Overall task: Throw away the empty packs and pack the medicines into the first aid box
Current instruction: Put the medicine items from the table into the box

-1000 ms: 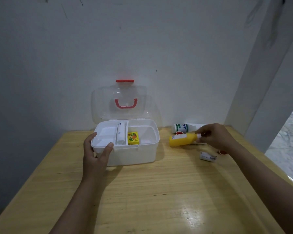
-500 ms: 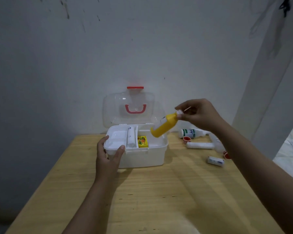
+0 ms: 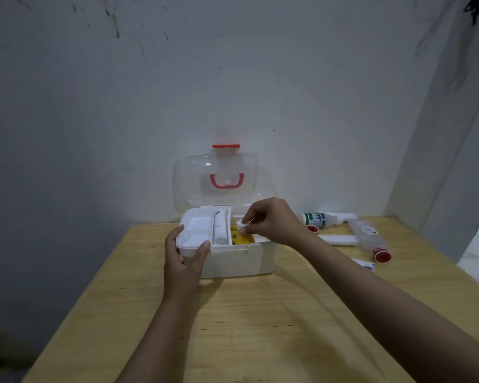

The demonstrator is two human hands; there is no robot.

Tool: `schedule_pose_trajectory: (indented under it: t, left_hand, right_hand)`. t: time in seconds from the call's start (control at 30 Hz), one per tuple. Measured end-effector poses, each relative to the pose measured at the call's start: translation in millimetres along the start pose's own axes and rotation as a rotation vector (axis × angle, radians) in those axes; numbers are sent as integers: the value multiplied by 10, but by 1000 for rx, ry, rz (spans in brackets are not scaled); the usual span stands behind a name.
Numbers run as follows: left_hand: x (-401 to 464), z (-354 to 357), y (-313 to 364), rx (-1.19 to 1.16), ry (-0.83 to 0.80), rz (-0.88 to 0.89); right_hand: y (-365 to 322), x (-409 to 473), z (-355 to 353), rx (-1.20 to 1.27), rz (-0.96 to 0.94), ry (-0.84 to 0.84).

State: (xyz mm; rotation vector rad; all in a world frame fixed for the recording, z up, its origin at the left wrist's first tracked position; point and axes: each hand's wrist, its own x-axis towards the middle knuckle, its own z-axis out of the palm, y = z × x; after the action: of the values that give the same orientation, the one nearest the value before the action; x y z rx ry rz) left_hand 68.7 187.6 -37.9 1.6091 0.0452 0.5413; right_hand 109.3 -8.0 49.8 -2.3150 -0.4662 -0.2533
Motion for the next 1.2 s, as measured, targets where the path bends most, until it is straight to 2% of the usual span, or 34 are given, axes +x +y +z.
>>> schedule_pose_trajectory:
  t: [0.2, 0.33, 0.4, 0.53, 0.63, 0.73, 0.9, 1.1, 1.2]
  left_hand:
    - [-13, 6, 16, 3, 0, 9]
    - [-13, 17, 14, -1, 5, 9]
    - [-11, 19, 6, 4, 11, 10]
    - [-11, 41, -2, -8, 26, 9]
    - [-2, 54, -19, 0, 37, 22]
    - [3, 61, -33, 11, 41, 21]
    - [7, 51, -61, 8, 17, 39]
    - [33, 48, -78, 21, 11, 15]
    - [41, 55, -93, 38, 8, 25]
  right_hand:
    - [142, -149, -24, 97, -25, 55]
    - [468, -288, -224, 155, -6, 266]
    - [716, -350, -415, 51, 56, 314]
    - [1266, -447, -846, -335, 230, 173]
    - [1583, -481, -1015, -456, 373, 8]
    - [1728, -480, -1019, -551, 411, -98]
    - [1873, -396, -1128, -438, 335, -92]
    - [2154, -196, -1460, -299, 359, 150]
    - [2326, -107, -1442, -301, 394, 181]
